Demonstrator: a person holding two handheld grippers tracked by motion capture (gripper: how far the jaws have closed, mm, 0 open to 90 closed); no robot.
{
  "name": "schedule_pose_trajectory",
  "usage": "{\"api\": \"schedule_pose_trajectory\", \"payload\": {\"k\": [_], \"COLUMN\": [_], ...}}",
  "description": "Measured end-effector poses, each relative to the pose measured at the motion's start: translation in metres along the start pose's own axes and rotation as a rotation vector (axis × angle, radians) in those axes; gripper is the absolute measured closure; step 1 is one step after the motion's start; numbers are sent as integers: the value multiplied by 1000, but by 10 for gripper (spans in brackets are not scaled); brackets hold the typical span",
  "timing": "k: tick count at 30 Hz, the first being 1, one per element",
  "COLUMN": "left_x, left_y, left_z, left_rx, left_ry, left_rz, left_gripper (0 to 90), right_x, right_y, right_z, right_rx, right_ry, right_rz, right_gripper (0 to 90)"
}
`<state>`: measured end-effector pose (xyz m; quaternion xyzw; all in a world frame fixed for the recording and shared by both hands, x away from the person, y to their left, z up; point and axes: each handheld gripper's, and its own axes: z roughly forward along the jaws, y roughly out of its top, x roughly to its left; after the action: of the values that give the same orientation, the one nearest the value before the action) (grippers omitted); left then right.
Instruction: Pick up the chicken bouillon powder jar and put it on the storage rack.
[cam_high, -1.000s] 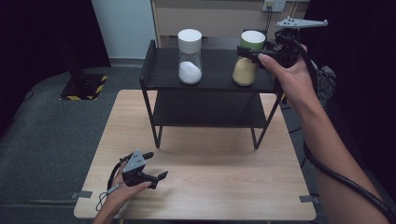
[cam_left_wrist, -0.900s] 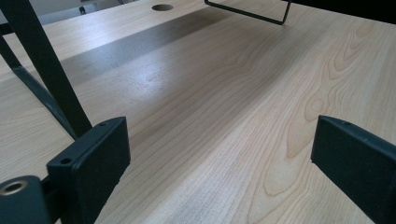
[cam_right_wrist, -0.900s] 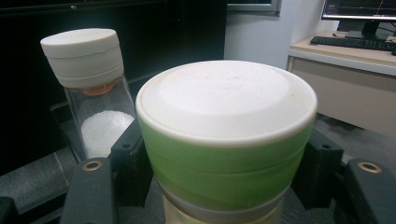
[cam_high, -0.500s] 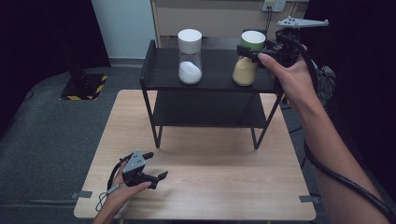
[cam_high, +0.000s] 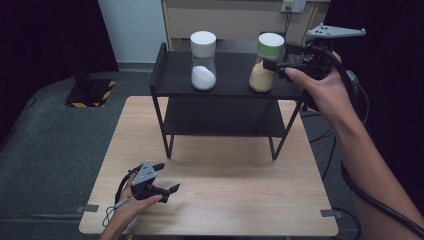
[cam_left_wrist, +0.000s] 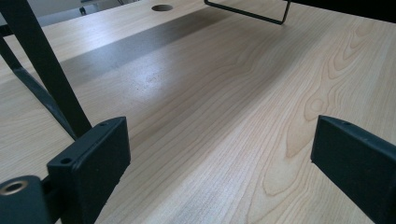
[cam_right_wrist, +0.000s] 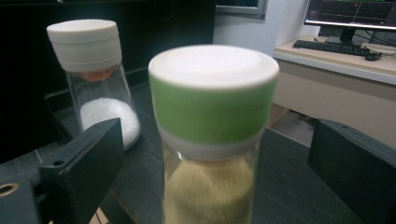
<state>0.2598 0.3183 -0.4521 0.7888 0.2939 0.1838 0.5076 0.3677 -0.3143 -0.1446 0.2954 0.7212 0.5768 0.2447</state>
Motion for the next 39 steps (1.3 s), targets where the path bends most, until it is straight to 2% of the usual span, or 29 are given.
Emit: {"api": "schedule_pose_trajectory", "payload": {"k": [8, 20, 26, 39], "left_x": [-2, -2, -2, -1], "left_y": [1, 0, 0, -1], "left_z": [1, 0, 0, -1], "left_rx": [5, 1, 2, -5], "left_ry": [2, 2, 2, 5], "left_rz": [4, 1, 3, -7], "left_gripper": [34, 34, 34, 34], "right_x": [-1, 9, 17, 33], "right_y": [-20, -45, -56, -100], "right_z": [-22, -35, -38, -34], "right_rx": [-29, -59, -48, 5], "right_ry": [24, 69, 93, 151], "right_rz": [10, 2, -29, -57], "right_gripper": [32, 25, 22, 23]}}
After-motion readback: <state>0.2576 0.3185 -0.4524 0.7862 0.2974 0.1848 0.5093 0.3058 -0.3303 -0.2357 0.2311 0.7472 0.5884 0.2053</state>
